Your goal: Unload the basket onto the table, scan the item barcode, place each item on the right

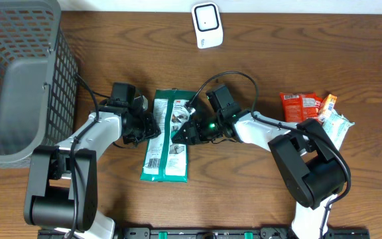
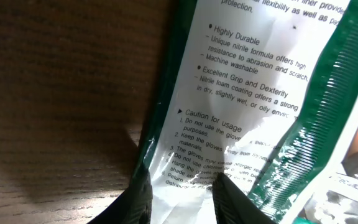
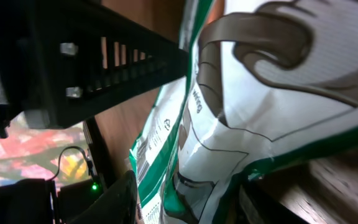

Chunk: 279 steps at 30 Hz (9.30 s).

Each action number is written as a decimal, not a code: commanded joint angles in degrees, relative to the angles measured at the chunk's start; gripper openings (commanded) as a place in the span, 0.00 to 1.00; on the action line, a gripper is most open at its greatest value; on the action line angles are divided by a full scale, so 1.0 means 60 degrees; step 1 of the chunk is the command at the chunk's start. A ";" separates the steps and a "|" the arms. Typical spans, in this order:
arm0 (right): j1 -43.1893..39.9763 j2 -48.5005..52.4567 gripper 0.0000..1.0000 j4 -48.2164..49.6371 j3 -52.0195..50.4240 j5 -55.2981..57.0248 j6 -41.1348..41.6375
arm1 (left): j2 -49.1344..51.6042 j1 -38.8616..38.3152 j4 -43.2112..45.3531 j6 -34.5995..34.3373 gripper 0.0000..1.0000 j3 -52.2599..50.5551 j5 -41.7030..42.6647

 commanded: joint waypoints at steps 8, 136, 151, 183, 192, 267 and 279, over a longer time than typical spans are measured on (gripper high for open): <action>0.0885 0.0120 0.44 0.0393 -0.0004 0.0470 -0.0535 | 0.0404 -0.0033 -0.0055 -0.0018 0.35 -0.0525 -0.0415; -0.0623 -0.2943 0.01 -0.3668 0.0000 0.4554 -0.3013 | -0.4597 0.0186 -0.1020 -0.0080 0.85 -0.1093 -0.4197; -0.0627 -0.3421 0.01 -0.3912 0.0131 0.4794 -0.3264 | -0.4597 0.0186 -0.1027 -0.0080 0.85 -0.1093 -0.4200; -0.0382 -0.3421 0.01 -0.8958 0.4608 0.6204 -0.4437 | -0.4597 0.0186 -0.1024 -0.0080 0.86 -0.1093 -0.4197; -0.0113 -0.3421 0.01 -0.9198 0.6247 0.7664 -0.5253 | -0.4597 0.0186 -0.1027 -0.0080 0.86 -0.1093 -0.4197; 0.0113 0.5745 0.01 -0.0412 1.1897 1.2560 -1.8746 | -0.4597 0.0186 -0.1024 -0.0080 0.86 -0.1093 -0.4197; 0.0000 0.6120 0.03 -0.0703 1.1890 1.2491 -1.6859 | -0.4597 0.0186 -0.1024 -0.0080 0.86 -0.1093 -0.4200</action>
